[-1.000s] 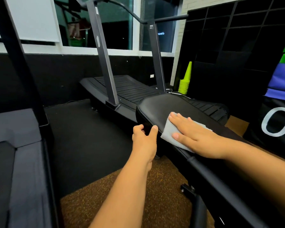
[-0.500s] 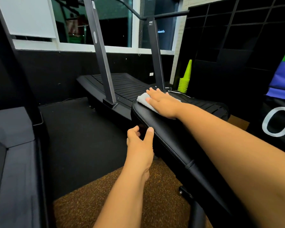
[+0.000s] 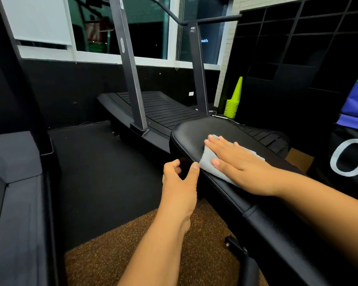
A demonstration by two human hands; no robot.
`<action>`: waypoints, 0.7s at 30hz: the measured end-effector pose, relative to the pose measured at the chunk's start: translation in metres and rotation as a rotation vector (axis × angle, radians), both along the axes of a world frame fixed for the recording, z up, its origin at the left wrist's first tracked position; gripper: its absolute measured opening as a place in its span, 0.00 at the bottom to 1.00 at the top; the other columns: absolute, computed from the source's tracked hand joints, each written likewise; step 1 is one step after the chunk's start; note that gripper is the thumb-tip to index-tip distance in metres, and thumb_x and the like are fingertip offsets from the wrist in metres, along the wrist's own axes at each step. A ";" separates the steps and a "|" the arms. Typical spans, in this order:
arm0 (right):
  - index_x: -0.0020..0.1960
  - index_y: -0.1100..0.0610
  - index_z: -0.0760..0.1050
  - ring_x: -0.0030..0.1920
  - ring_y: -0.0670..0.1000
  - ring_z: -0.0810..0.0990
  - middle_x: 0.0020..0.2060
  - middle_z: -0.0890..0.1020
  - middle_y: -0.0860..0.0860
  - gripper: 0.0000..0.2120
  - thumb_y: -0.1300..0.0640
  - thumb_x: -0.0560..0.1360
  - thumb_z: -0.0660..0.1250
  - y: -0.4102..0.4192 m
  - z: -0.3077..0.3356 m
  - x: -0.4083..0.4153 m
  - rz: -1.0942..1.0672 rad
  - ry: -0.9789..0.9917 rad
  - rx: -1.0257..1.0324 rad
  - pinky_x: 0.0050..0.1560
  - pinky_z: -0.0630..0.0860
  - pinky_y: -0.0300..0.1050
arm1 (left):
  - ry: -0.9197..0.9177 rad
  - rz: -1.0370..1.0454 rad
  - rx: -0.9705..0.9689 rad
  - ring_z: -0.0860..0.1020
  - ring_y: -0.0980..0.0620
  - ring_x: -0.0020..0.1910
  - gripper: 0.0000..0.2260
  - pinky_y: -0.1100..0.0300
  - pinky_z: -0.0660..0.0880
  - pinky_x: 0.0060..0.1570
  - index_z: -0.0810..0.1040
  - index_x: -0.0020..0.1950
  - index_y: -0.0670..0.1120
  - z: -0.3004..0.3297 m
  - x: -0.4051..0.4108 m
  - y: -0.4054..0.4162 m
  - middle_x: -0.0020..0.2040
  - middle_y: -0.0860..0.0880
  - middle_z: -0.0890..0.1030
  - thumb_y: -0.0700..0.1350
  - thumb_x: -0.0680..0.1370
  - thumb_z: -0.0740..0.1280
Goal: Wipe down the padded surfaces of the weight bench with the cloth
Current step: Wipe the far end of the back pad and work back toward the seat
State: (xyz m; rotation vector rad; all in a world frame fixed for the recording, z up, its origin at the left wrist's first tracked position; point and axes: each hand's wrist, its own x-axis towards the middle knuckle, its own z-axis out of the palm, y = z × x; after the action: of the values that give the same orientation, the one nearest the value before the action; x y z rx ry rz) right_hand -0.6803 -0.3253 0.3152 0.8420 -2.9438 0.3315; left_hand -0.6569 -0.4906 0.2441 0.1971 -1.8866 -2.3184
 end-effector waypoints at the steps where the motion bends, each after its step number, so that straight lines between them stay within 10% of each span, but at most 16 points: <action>1: 0.79 0.46 0.45 0.77 0.41 0.38 0.78 0.43 0.41 0.31 0.37 0.79 0.42 -0.004 0.001 -0.003 -0.009 -0.003 0.002 0.77 0.39 0.49 | 0.002 -0.001 -0.006 0.75 0.54 0.58 0.20 0.50 0.78 0.55 0.64 0.67 0.60 0.000 0.000 0.000 0.65 0.57 0.68 0.57 0.78 0.67; 14: 0.79 0.55 0.51 0.78 0.57 0.46 0.79 0.51 0.53 0.28 0.45 0.83 0.48 -0.111 0.030 -0.088 -0.146 0.055 0.128 0.75 0.44 0.60 | -0.039 0.046 0.083 0.76 0.54 0.57 0.17 0.52 0.77 0.53 0.67 0.60 0.60 0.009 0.009 0.001 0.63 0.56 0.72 0.55 0.76 0.70; 21: 0.79 0.59 0.44 0.78 0.57 0.44 0.79 0.46 0.56 0.33 0.50 0.81 0.56 -0.081 0.015 -0.012 -0.052 0.139 0.194 0.75 0.46 0.58 | -0.181 0.004 0.518 0.76 0.46 0.60 0.10 0.52 0.76 0.55 0.73 0.63 0.48 0.008 0.017 -0.006 0.63 0.47 0.74 0.47 0.82 0.62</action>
State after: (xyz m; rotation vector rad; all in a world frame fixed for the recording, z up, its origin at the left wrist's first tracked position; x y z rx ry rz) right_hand -0.6923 -0.4062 0.3298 0.7719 -2.8934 -0.0171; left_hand -0.6396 -0.4962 0.2519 0.4781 -1.3007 -2.8219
